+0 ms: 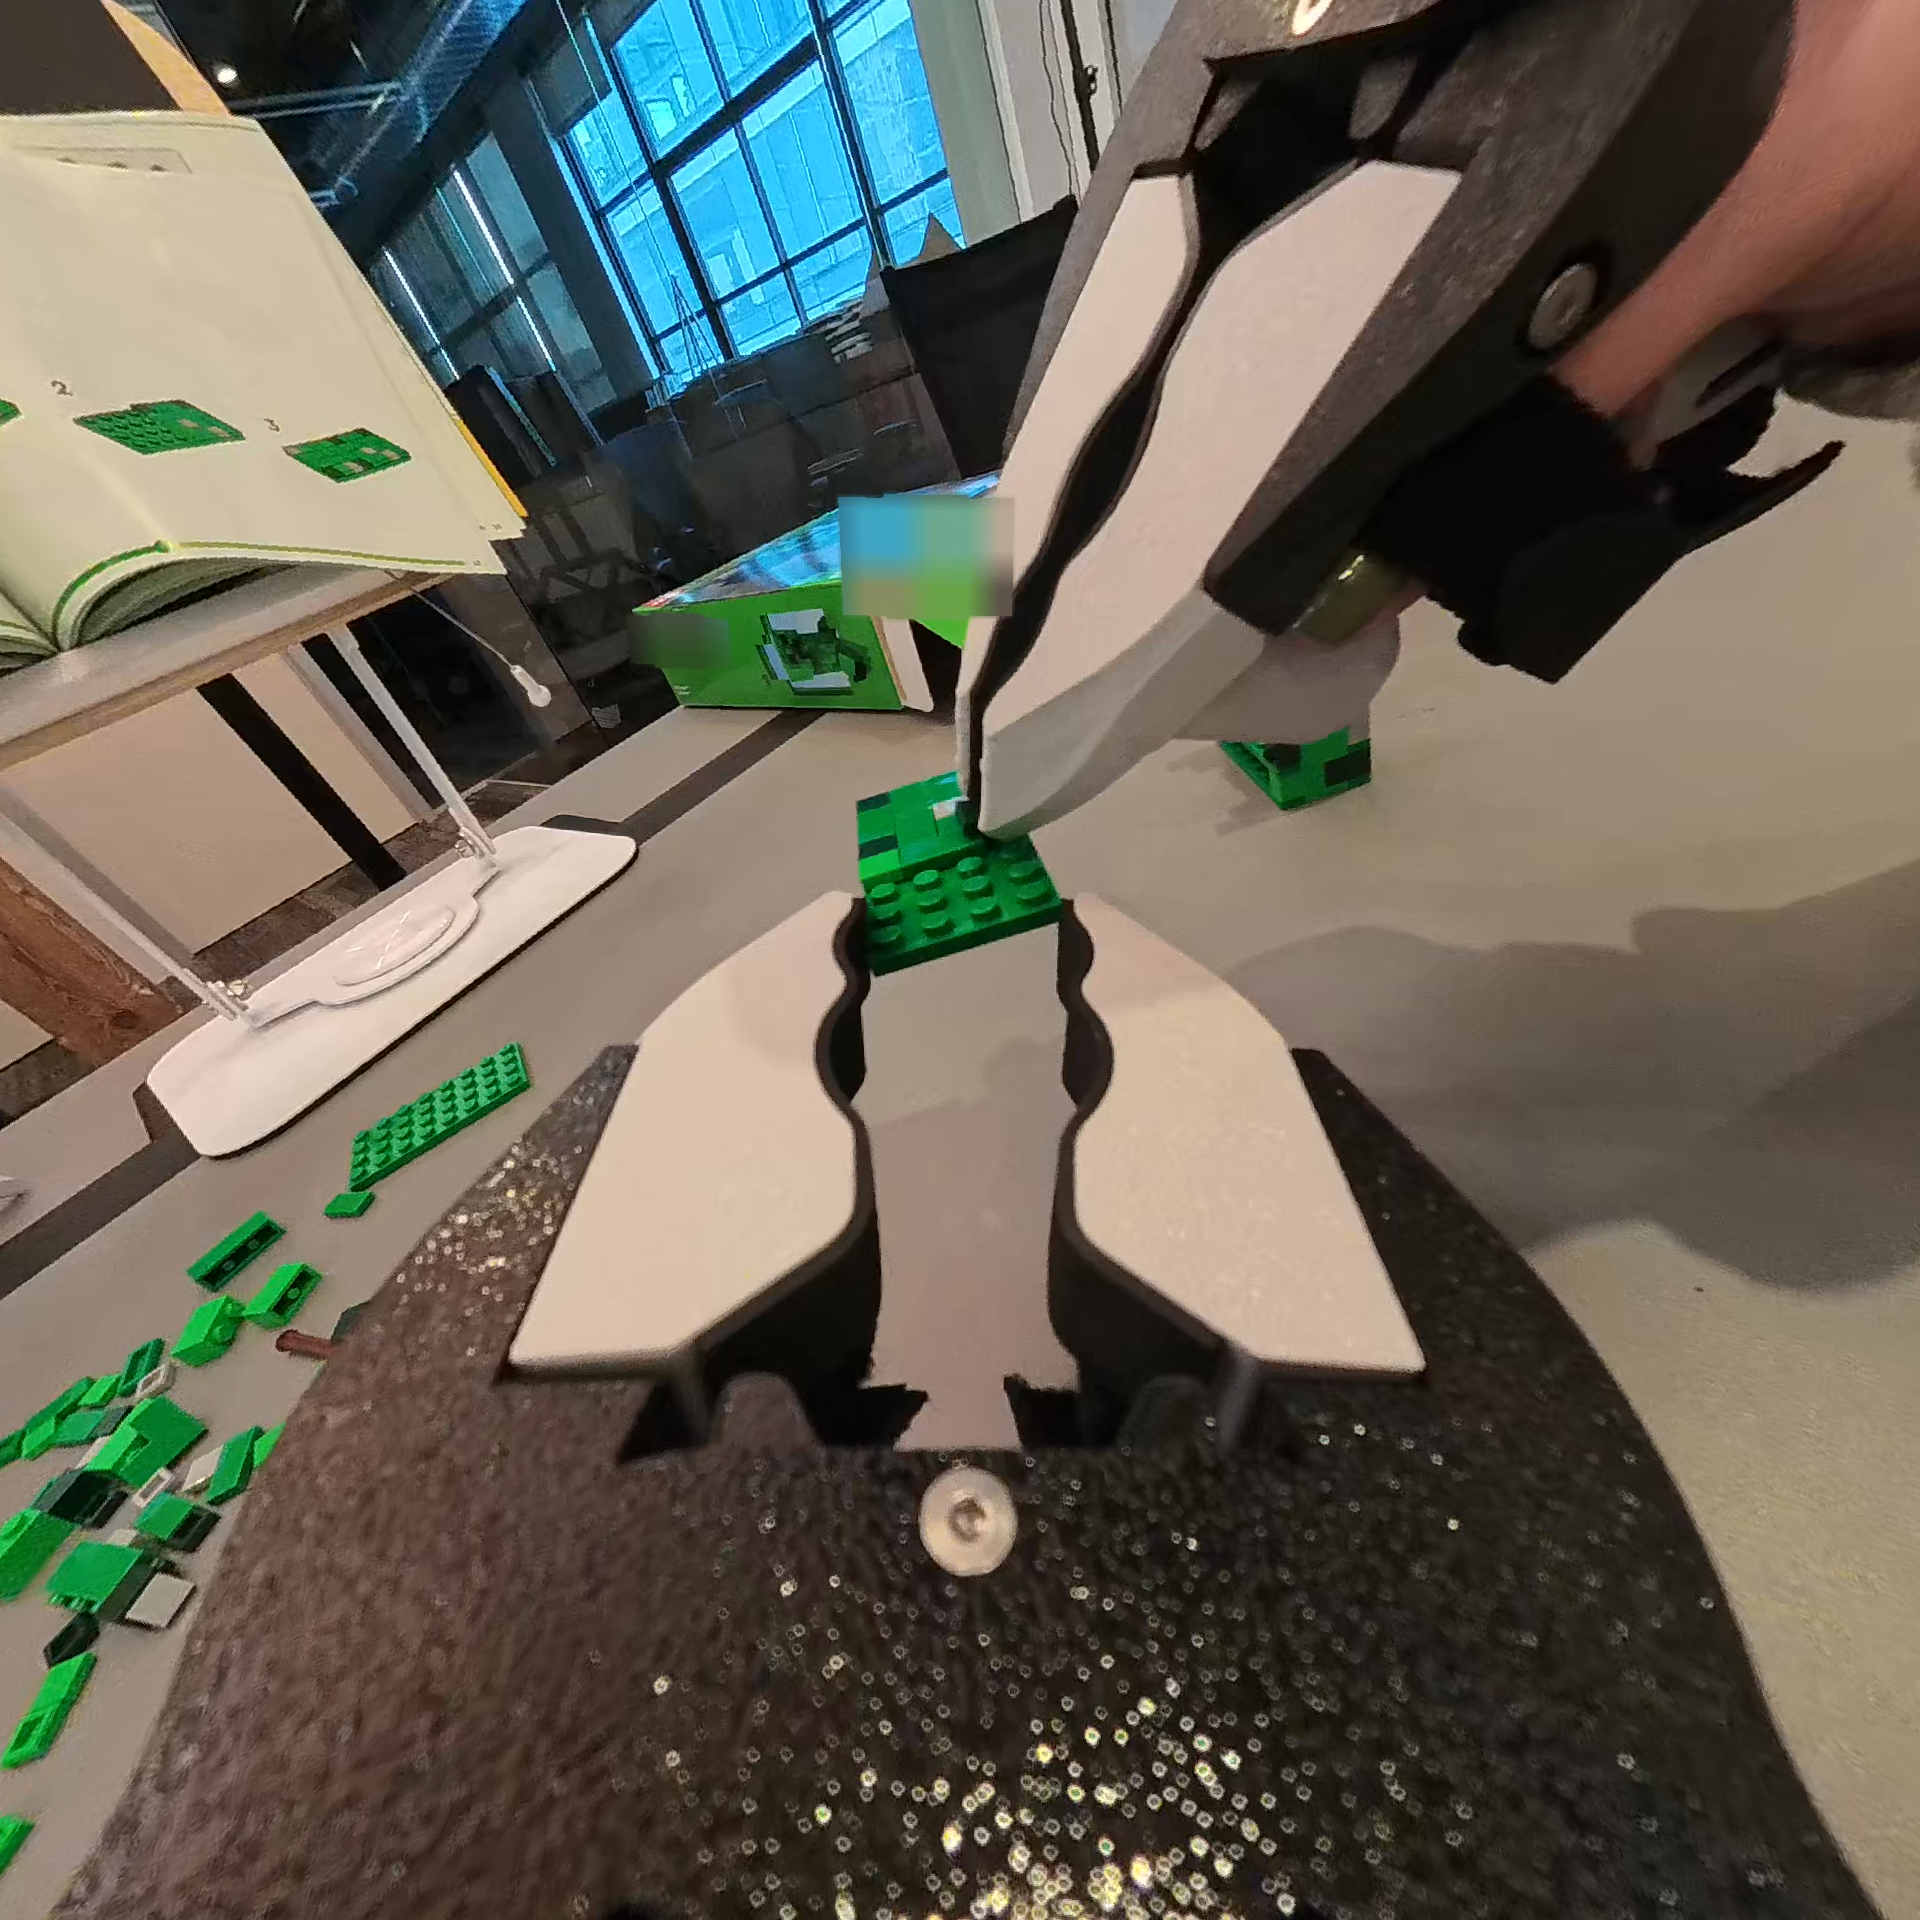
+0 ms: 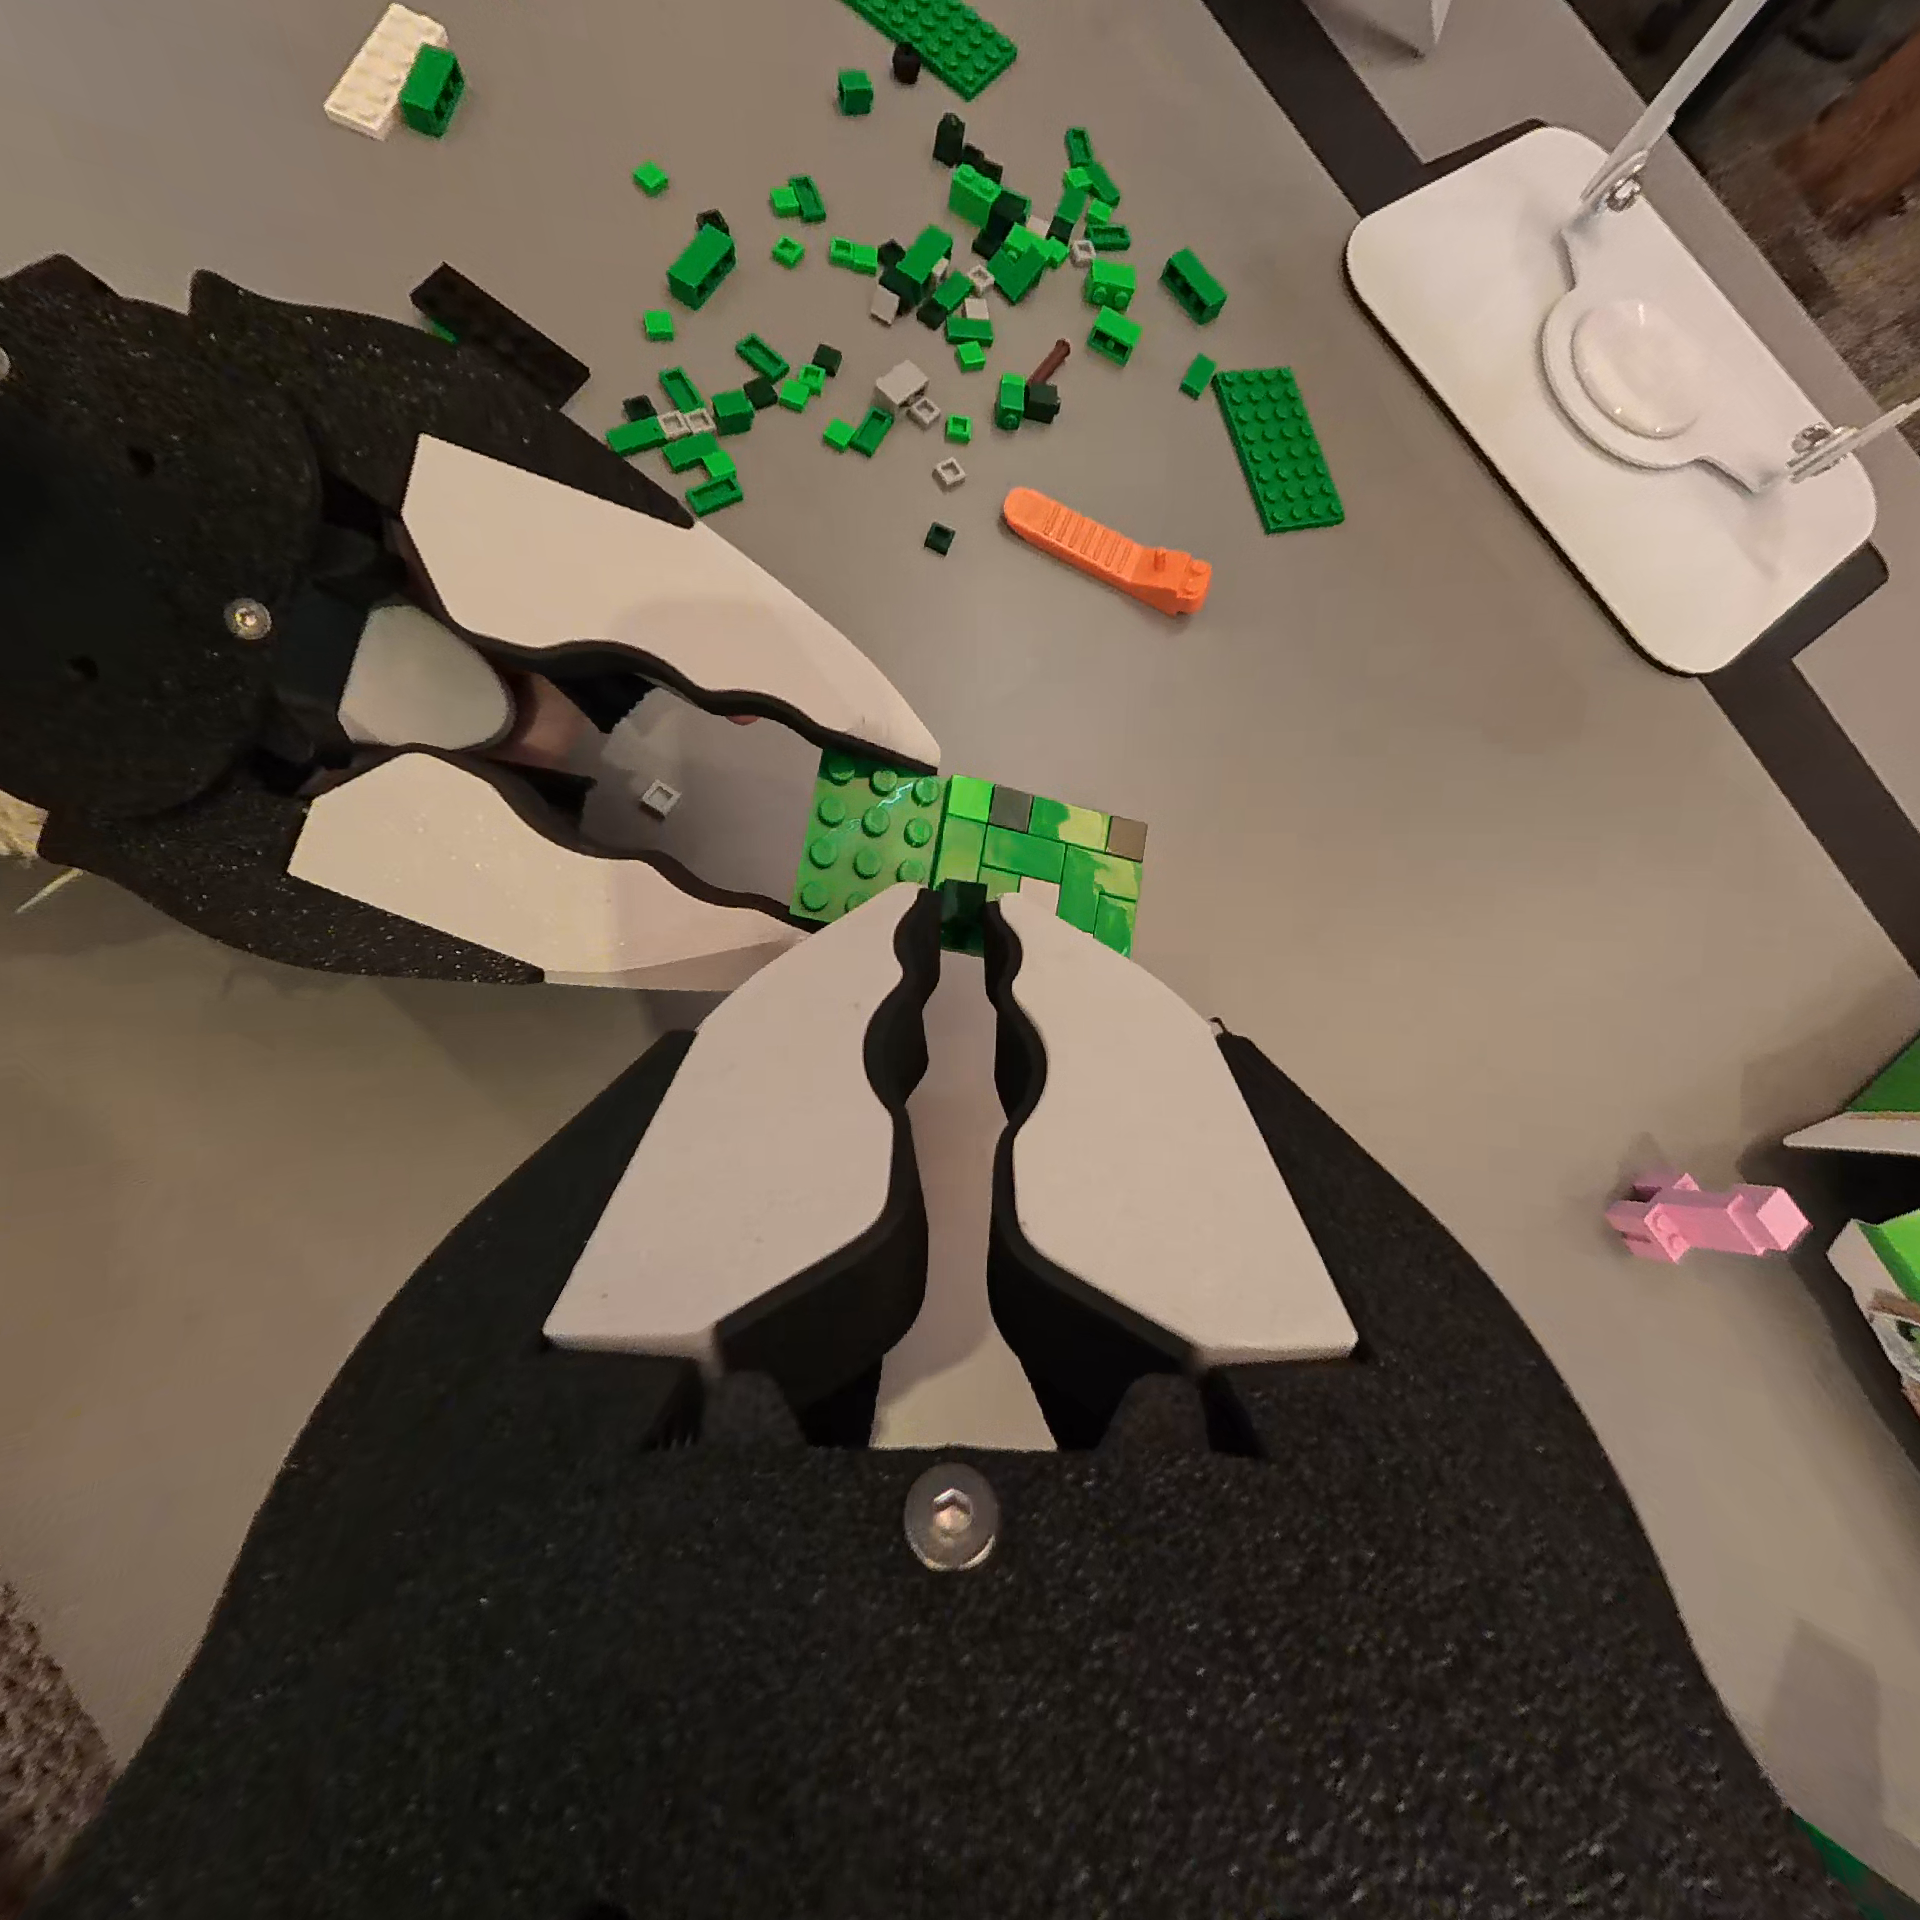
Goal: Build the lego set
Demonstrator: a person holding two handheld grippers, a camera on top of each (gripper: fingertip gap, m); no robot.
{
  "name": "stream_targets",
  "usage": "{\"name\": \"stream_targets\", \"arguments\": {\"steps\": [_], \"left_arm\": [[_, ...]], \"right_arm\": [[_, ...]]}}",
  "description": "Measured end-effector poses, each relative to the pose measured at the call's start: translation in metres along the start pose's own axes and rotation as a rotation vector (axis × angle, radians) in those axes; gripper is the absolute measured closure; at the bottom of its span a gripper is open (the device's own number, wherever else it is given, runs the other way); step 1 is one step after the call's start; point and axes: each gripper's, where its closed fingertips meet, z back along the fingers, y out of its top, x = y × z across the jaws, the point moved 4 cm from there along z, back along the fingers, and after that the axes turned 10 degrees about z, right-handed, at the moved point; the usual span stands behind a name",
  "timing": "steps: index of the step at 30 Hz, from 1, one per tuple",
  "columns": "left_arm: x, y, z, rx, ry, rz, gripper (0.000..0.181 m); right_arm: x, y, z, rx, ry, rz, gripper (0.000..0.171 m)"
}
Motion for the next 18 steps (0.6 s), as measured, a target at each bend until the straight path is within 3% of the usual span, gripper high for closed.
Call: {"name": "stream_targets", "arguments": {"steps": [14,18], "left_arm": [[0.001,0.0,0.001,0.002,-0.015,0.001,0.147],[0.0,0.001,0.001,0.005,-0.031,0.029,0.147]], "right_arm": [[0.001,0.0,0.004,0.025,-0.005,-0.004,0.159],[0.001,0.002,0.018,0.145,-0.034,0.157,0.15]]}}
